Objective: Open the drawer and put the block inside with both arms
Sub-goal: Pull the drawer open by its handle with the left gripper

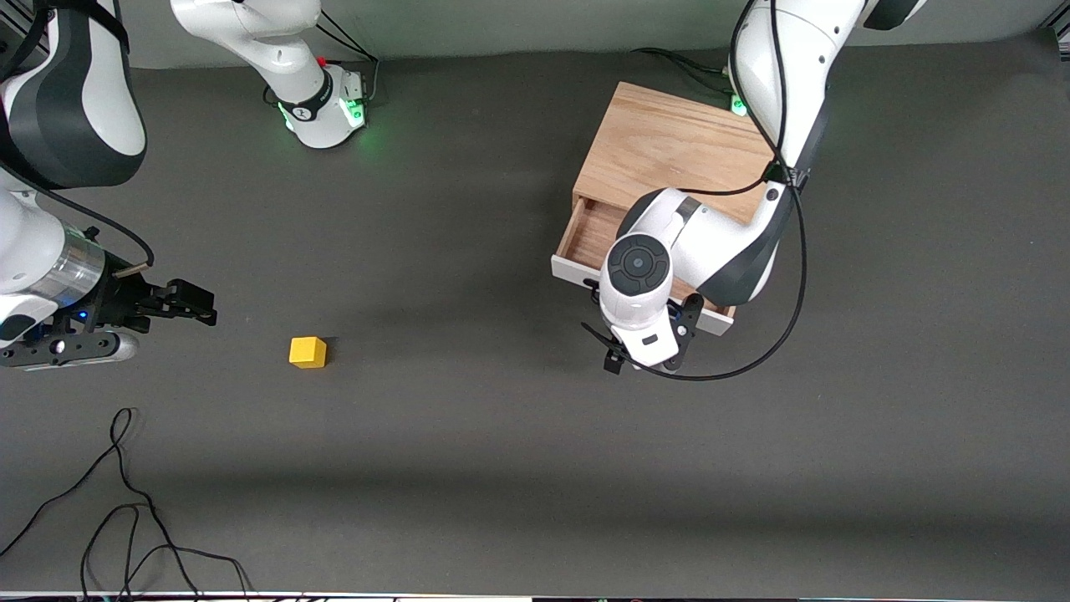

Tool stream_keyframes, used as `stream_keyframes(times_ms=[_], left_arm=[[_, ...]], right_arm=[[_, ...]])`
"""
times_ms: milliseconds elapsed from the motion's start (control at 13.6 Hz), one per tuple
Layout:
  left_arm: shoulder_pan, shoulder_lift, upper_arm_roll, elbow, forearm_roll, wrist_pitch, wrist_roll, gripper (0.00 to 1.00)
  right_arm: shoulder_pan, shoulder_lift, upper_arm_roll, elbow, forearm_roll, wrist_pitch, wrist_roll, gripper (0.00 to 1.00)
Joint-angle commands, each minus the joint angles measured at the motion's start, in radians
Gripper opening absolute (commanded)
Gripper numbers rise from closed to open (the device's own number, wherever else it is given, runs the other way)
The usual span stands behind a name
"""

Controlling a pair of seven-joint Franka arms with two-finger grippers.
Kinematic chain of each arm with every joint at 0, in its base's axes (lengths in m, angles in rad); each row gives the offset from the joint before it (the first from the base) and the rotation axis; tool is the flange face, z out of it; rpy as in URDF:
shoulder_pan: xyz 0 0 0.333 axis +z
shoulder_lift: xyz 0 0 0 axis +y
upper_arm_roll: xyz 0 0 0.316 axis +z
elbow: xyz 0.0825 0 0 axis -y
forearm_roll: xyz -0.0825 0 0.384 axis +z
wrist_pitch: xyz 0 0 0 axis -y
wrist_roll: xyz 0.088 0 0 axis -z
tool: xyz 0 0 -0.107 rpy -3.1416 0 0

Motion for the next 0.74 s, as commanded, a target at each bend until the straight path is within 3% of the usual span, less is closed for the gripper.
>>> stream_keyframes(times_ms=[0,662], left_arm=[[-0.009,0.026,0.008,0.046,0.018,0.035,-0.020,1.00],[-0.009,0.041,0.020,0.067,0.024,0.104,-0.020,1.00]], right_arm=[[0.005,-0.016,-0.003,-0.010,0.001,0.011,-0.021,1.00],[0.005,-0.018,-0.003,-0.010,0.001,0.012,-0.021,1.00]])
